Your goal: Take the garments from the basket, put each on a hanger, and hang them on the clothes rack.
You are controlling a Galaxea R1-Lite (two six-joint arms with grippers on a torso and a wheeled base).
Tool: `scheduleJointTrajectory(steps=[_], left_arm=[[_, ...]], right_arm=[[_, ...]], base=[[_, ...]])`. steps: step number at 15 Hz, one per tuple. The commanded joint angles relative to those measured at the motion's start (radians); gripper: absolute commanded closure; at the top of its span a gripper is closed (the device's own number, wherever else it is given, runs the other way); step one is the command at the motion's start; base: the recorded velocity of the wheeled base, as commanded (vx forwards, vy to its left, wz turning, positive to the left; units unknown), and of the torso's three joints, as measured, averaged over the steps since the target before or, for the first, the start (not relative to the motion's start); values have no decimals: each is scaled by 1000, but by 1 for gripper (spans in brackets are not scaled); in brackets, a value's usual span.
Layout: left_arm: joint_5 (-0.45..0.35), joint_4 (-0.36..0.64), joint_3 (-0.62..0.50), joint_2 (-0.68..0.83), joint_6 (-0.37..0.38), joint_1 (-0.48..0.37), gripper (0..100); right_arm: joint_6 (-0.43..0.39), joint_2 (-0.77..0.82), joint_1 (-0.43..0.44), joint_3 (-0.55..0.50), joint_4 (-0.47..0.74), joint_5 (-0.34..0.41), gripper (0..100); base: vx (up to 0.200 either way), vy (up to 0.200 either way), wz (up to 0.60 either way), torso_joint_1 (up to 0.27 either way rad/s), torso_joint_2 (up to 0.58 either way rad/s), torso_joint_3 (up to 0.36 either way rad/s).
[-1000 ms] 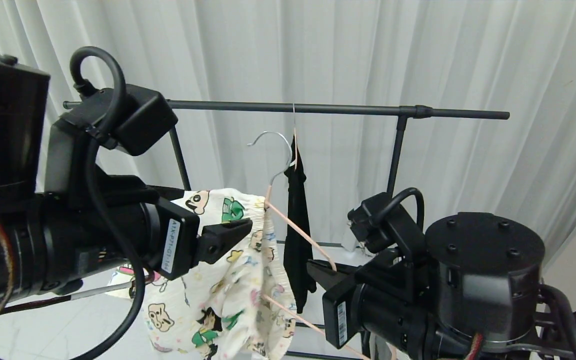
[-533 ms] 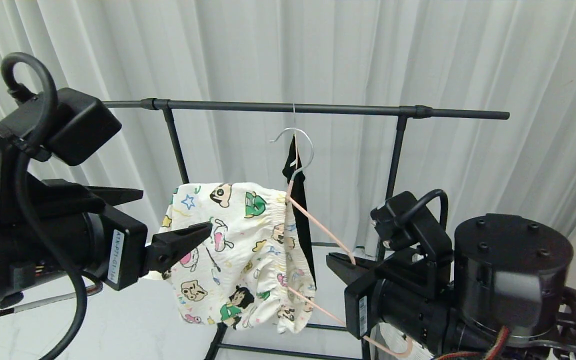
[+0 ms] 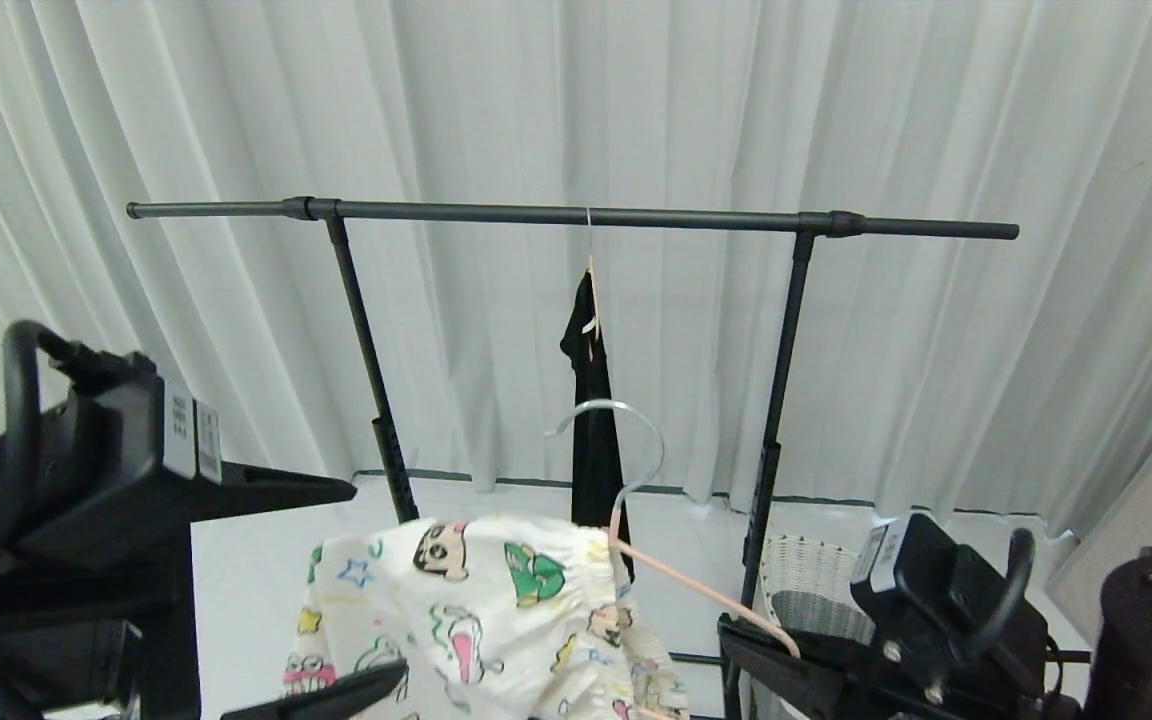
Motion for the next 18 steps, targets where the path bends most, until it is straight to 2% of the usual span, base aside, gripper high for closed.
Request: scheduleJointTrajectory(steps=[1, 5, 11, 12, 18], left_arm=[[-50, -1, 38, 20, 62, -4, 0], [-58, -4, 69, 35, 83, -56, 0], [-60, -4, 89, 35, 82, -56, 0], [-60, -4, 107, 32, 82, -56, 100], [-60, -4, 130, 38, 77, -50, 100]], right_arm=[[-38, -38, 16, 35, 0, 29, 100], [-62, -31, 62, 20, 0, 45, 100], [-68, -36, 120, 12, 0, 43, 100], [-68, -38, 120, 1, 0, 42, 100], [-68, -41, 122, -12, 0, 40, 100]], base=[[0, 0, 0, 0, 0, 0], [0, 0, 0, 0, 0, 0], [0, 0, 0, 0, 0, 0], [0, 0, 0, 0, 0, 0], [0, 0, 0, 0, 0, 0]])
